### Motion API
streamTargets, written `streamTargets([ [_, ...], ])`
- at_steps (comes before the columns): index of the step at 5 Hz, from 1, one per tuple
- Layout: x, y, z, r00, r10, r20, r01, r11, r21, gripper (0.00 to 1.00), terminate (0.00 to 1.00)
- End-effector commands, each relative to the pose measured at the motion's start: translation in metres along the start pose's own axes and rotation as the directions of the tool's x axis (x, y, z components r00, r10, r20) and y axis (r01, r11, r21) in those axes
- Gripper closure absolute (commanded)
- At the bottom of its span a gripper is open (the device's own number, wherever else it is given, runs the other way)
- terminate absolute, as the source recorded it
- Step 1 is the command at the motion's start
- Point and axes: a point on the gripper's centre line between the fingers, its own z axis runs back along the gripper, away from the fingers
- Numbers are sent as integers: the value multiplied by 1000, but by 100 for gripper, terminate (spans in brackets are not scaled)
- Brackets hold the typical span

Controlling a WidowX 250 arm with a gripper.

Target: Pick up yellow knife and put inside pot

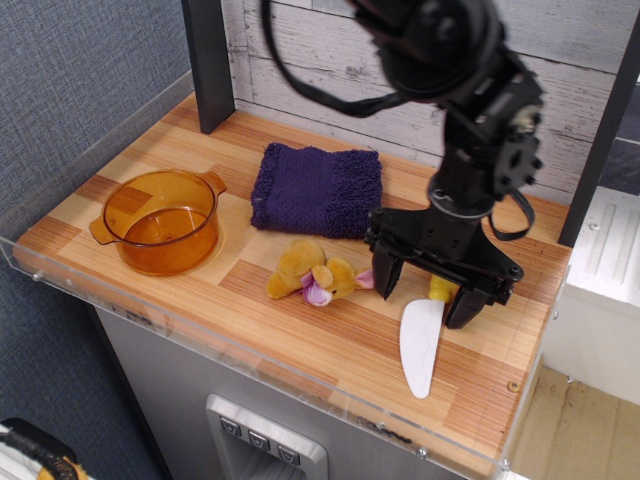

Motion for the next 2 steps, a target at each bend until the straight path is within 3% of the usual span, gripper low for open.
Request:
streamTargets([
  [1,-5,-8,-8,990,135,40,-126,978,-168,0,0],
  [2,-4,-10,-6,993,104,52,-95,984,-148,100,0],
])
